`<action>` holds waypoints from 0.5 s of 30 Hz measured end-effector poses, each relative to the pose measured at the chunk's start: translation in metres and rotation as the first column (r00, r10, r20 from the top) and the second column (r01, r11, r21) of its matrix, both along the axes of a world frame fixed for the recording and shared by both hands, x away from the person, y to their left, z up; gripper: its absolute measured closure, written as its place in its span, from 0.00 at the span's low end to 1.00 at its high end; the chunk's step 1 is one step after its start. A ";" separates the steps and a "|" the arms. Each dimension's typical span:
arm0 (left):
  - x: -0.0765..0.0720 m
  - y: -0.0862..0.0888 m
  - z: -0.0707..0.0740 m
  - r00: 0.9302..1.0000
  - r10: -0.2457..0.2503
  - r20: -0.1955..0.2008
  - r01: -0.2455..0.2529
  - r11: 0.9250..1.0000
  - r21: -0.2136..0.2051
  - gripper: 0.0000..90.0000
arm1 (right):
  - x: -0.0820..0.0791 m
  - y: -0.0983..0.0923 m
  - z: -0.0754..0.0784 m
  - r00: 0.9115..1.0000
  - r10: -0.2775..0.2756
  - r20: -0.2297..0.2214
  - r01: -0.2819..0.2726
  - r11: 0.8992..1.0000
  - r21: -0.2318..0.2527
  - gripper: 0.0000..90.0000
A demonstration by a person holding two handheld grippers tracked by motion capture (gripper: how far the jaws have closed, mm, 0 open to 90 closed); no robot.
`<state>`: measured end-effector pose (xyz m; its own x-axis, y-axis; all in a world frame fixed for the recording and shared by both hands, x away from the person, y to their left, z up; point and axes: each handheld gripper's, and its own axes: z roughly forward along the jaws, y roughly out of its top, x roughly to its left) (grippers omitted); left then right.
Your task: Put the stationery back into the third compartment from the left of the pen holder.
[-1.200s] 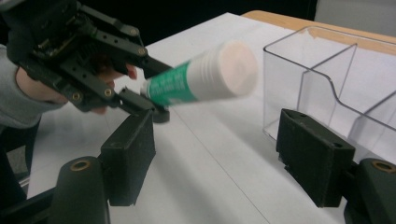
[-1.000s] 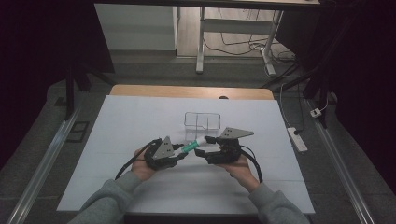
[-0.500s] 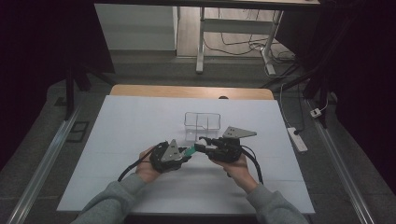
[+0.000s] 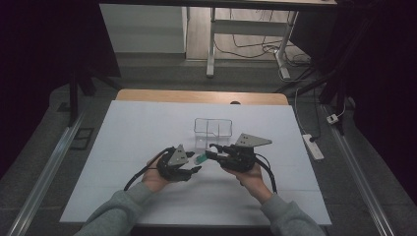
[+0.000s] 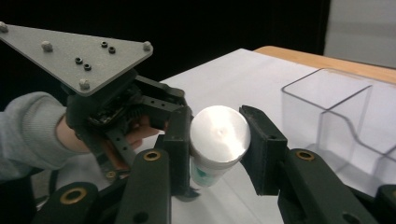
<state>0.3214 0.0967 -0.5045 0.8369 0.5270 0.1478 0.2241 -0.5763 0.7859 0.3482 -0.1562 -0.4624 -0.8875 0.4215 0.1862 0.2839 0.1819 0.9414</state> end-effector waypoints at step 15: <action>-0.010 0.050 0.005 0.991 0.117 -0.066 -0.120 0.992 -0.032 0.33 | 0.001 -0.018 0.019 0.995 -0.069 0.068 0.068 0.998 0.014 0.71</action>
<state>0.3117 0.1468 -0.4993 0.7753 0.6270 0.0754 0.3396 -0.5147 0.7872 0.3494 -0.1741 -0.4437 -0.8675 0.4798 0.1316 0.2306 0.1533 0.9609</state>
